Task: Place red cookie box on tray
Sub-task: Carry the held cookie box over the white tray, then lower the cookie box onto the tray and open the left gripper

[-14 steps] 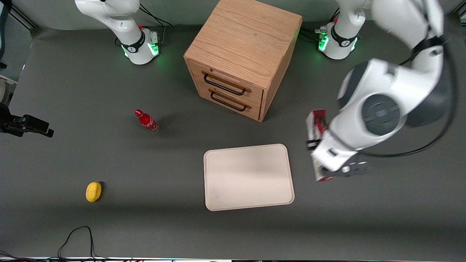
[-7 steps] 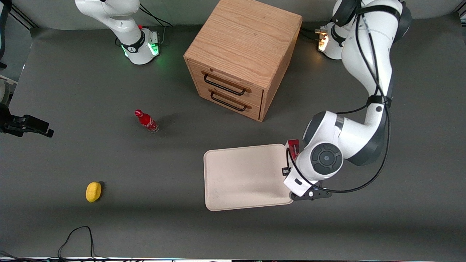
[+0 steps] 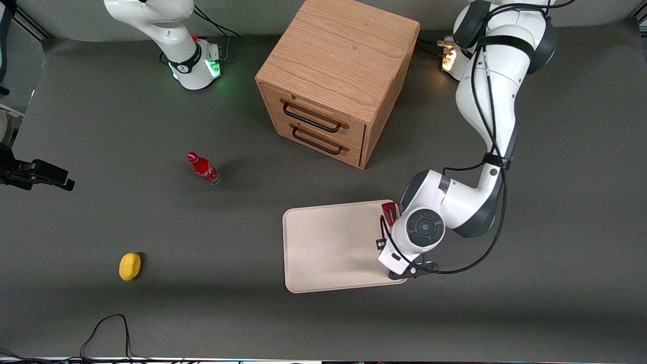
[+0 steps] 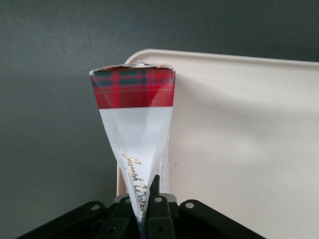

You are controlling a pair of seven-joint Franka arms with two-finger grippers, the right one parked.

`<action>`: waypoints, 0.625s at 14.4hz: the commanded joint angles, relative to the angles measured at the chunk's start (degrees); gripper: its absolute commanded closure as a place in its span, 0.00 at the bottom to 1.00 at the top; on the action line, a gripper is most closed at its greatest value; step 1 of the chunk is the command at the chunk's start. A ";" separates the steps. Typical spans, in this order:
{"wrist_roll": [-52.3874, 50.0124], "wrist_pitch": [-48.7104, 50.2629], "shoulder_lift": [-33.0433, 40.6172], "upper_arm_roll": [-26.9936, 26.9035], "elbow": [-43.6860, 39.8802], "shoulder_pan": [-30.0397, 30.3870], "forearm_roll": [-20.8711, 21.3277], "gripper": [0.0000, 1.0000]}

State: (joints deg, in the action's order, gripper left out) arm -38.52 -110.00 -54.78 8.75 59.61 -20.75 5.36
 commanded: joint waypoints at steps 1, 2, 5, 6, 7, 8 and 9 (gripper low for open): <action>-2.43 -1.10 1.17 -0.40 1.83 -1.13 0.53 1.00; -2.35 -1.10 1.08 -0.40 1.83 -1.14 0.61 1.00; -1.29 -1.10 0.82 -0.40 1.83 -1.05 0.79 1.00; -1.29 -1.10 0.73 -0.40 1.83 -0.96 0.79 1.00; -1.20 -1.10 0.73 -0.40 1.83 -0.96 0.79 0.89; -1.20 -1.10 0.73 -0.40 1.83 -0.96 0.88 0.01; -1.20 -1.10 0.81 -0.40 1.83 -0.96 0.88 0.00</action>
State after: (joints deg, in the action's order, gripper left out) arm -39.38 -110.60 -54.78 8.66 60.73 -21.44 5.42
